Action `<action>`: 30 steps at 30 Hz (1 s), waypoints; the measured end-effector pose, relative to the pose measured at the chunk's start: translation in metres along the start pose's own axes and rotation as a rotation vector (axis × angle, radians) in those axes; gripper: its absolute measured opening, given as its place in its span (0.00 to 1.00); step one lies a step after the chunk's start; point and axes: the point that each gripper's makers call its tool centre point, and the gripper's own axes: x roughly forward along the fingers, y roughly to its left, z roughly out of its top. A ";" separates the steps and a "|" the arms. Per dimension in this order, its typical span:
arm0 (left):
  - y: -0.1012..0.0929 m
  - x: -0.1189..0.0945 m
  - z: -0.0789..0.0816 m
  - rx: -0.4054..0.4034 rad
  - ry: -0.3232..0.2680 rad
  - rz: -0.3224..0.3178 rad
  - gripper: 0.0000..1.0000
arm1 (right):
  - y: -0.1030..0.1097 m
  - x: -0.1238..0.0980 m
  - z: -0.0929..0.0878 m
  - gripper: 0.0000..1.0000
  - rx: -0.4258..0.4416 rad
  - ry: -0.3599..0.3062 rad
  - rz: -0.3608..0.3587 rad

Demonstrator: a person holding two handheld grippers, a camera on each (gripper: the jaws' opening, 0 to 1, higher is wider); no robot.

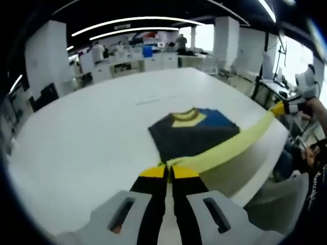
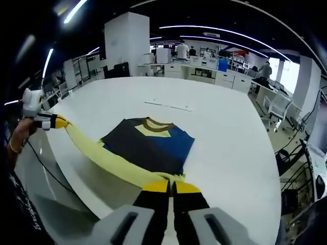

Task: Fold the garment on the visible template until the final outline fits inside the template.

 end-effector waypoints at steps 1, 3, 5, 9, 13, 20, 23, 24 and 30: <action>0.001 0.001 0.004 0.006 -0.009 0.005 0.00 | -0.001 0.001 0.003 0.00 -0.003 -0.004 -0.003; 0.002 0.003 0.008 0.014 -0.018 0.009 0.00 | -0.003 0.003 0.009 0.00 -0.007 -0.017 -0.008; 0.005 0.006 0.011 0.015 -0.021 0.012 0.00 | -0.005 0.006 0.015 0.00 -0.008 -0.026 -0.009; 0.008 0.012 0.017 0.024 -0.023 0.016 0.00 | -0.009 0.013 0.024 0.00 -0.007 -0.041 -0.012; 0.013 0.018 0.024 0.030 -0.036 0.023 0.00 | -0.013 0.020 0.032 0.00 -0.001 -0.057 -0.017; 0.023 0.032 0.044 0.047 -0.069 0.058 0.00 | -0.022 0.034 0.052 0.00 0.011 -0.098 -0.028; 0.027 0.040 0.051 0.032 -0.089 0.069 0.00 | -0.027 0.042 0.059 0.00 0.012 -0.117 -0.034; 0.028 0.042 0.053 0.025 -0.092 0.071 0.00 | -0.029 0.045 0.060 0.00 0.008 -0.119 -0.038; 0.037 0.055 0.061 0.011 -0.116 0.117 0.00 | -0.036 0.060 0.074 0.00 0.012 -0.146 -0.038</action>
